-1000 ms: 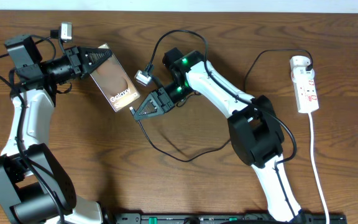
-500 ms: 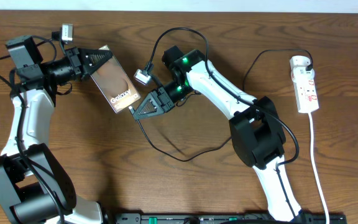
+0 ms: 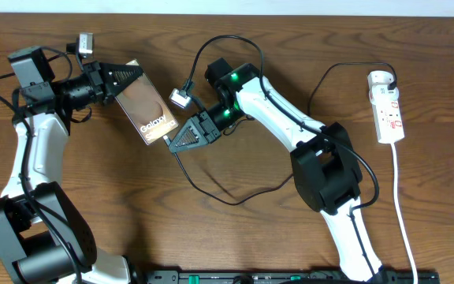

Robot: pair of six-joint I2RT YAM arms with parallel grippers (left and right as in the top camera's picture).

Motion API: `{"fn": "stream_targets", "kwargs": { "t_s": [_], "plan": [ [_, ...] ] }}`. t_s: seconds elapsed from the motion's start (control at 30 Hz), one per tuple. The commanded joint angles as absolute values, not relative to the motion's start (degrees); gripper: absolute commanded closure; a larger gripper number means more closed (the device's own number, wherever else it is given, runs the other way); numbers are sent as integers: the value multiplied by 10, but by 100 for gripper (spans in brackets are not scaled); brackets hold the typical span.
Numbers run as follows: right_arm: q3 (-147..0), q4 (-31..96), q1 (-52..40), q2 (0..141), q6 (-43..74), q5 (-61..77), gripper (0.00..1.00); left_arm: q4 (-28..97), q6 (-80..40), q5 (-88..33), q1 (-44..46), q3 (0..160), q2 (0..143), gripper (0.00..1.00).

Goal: Plug charger to phone and switch on socket

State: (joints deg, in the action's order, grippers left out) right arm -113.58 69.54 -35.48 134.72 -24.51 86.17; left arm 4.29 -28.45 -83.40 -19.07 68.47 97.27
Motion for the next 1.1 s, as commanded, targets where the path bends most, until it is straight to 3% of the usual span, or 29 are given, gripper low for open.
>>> {"fn": "stream_targets", "kwargs": {
  "t_s": [0.0,1.07],
  "plan": [
    [-1147,693,-359,1326,-253,876,99,45,-284,-857,-184,684,962,92],
    [-1147,694,-340,1326,-253,865,99,39,-242,-901,-168,684,962,93]
  ]
}}
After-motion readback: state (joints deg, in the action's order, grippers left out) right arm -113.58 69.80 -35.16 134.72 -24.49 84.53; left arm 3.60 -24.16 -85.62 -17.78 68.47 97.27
